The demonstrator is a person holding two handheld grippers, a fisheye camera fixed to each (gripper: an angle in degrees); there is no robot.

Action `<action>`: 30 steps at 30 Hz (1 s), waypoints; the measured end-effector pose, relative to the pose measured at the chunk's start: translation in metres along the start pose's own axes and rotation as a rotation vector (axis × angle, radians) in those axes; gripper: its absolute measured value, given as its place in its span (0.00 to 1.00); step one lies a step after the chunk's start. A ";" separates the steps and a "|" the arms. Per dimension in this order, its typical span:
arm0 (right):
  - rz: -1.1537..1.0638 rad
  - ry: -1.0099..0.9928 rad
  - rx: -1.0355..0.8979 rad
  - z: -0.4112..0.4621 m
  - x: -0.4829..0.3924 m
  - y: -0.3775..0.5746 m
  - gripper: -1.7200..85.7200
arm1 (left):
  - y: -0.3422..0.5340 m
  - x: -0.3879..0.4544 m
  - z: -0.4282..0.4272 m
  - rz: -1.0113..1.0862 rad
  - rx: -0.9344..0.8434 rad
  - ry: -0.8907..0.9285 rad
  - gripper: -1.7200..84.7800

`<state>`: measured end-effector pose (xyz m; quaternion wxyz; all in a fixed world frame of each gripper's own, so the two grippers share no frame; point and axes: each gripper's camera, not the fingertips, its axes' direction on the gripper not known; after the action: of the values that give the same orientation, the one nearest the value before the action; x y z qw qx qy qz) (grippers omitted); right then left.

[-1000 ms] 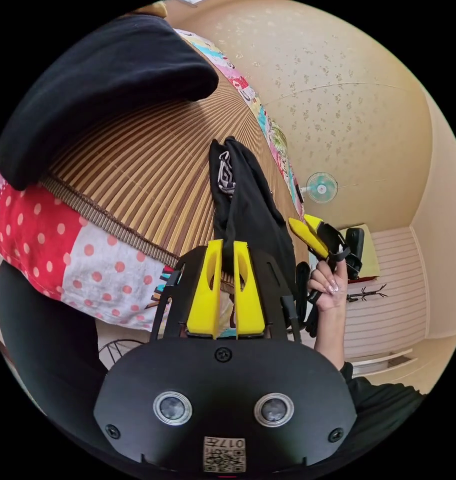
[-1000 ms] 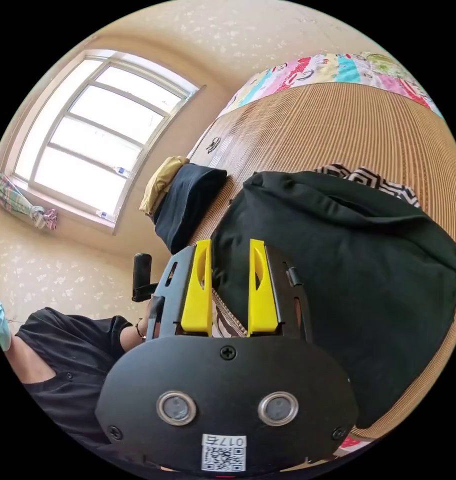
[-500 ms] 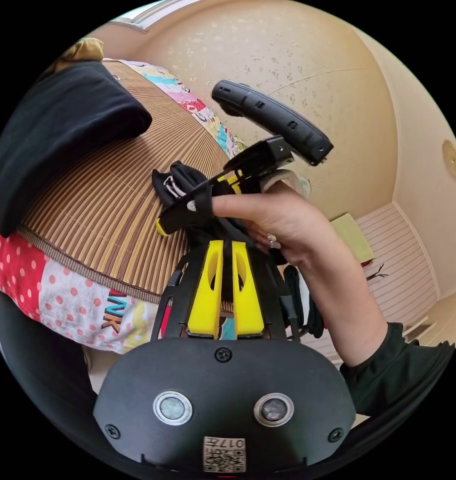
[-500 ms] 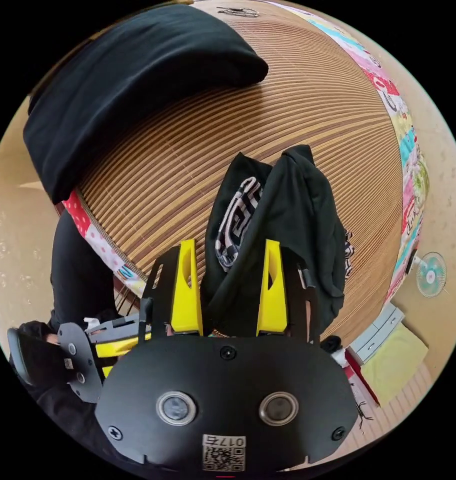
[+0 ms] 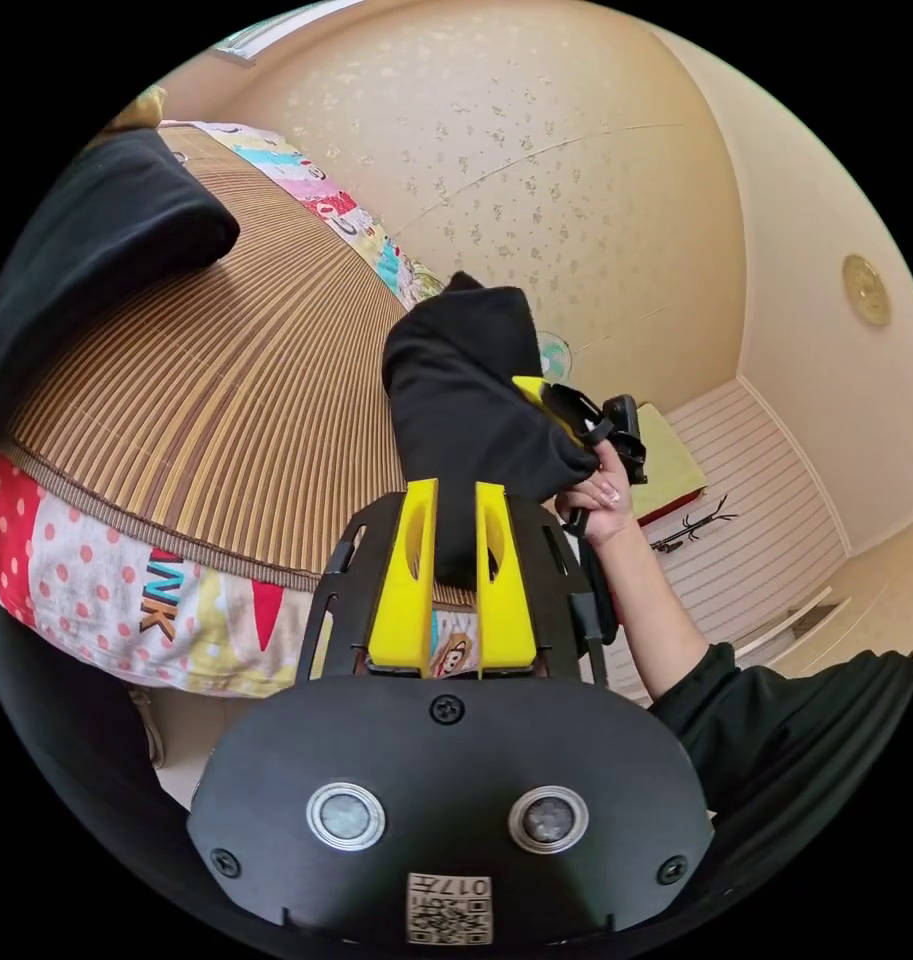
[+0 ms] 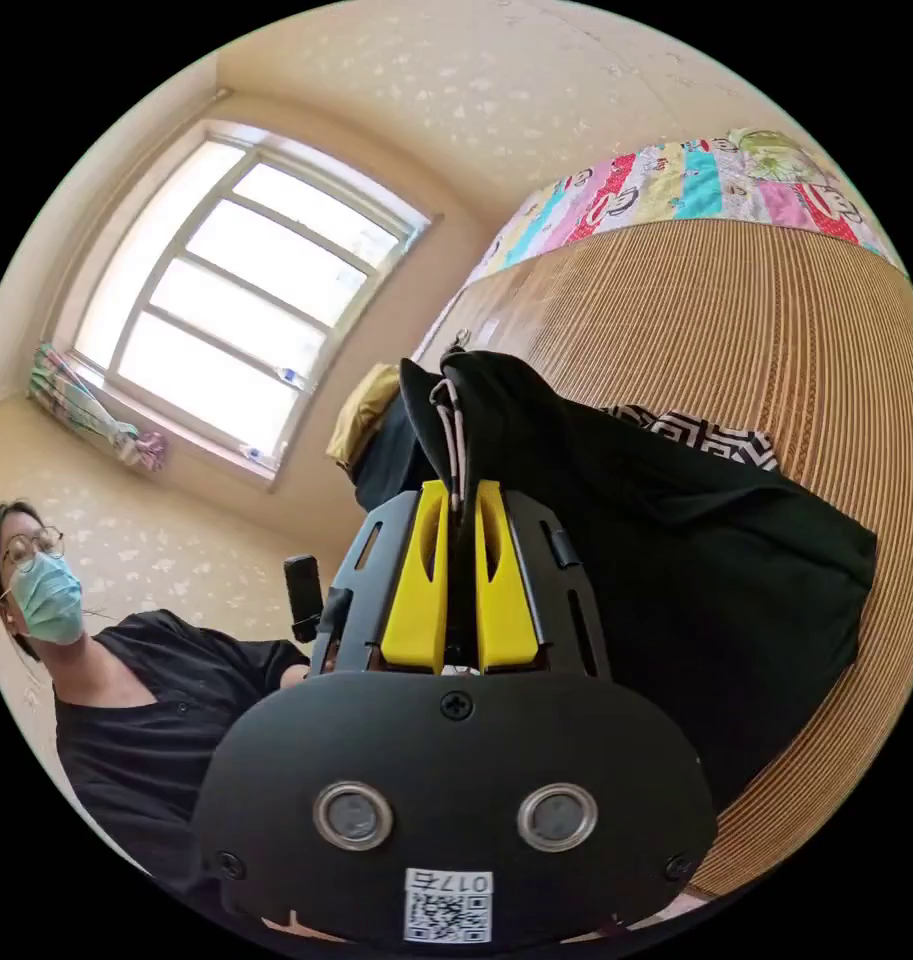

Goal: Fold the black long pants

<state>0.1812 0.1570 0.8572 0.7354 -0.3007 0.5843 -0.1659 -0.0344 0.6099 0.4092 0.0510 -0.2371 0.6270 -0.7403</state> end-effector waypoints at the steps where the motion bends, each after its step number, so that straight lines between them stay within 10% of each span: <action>1: 0.026 -0.056 0.098 -0.037 0.029 0.028 0.05 | 0.000 0.001 0.003 0.000 -0.008 0.001 0.10; 10: 0.405 -0.074 0.422 -0.141 0.202 0.190 0.03 | -0.002 0.022 0.058 0.043 -0.159 -0.066 0.10; 30: 0.400 0.241 0.398 -0.196 0.148 0.267 0.18 | -0.053 -0.008 0.183 -0.169 -0.473 -0.055 0.09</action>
<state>0.0030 0.2240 0.5478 0.7231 -0.0080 0.6710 -0.1636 0.0605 0.4590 0.4758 -0.0511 -0.3142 0.7591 -0.5678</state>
